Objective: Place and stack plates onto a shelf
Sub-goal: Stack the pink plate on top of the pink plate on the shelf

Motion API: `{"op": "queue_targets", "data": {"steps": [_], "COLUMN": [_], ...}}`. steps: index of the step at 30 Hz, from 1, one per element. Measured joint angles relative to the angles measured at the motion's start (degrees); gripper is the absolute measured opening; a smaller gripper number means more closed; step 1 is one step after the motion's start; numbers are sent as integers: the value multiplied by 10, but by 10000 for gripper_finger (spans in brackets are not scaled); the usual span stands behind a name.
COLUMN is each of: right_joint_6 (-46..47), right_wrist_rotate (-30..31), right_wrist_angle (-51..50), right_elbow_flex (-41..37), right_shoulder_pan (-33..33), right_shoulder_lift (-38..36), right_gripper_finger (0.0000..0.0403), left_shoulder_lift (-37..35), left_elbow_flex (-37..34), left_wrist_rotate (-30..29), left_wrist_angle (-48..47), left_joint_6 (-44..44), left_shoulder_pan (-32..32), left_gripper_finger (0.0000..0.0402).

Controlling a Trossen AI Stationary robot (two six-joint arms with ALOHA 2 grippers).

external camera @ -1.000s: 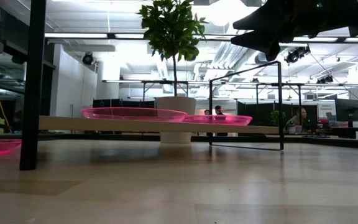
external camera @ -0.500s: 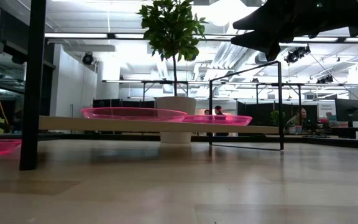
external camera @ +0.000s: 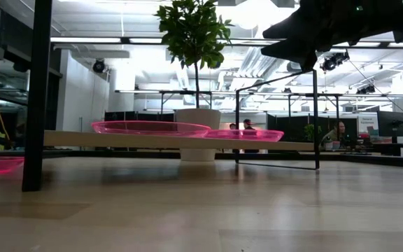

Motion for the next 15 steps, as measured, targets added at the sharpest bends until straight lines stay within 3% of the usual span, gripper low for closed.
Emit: {"op": "queue_targets", "data": {"steps": [15], "right_joint_6": [2], "right_wrist_rotate": [-1], "right_wrist_angle": [0], "right_elbow_flex": [0], "right_shoulder_pan": [0], "right_shoulder_lift": [0], "right_gripper_finger": [195], "left_shoulder_lift": [53], "left_elbow_flex": [-3], "left_wrist_rotate": [4], "left_wrist_angle": [-20], "left_joint_6": [-22], "left_shoulder_pan": [3], "left_gripper_finger": [119]}}
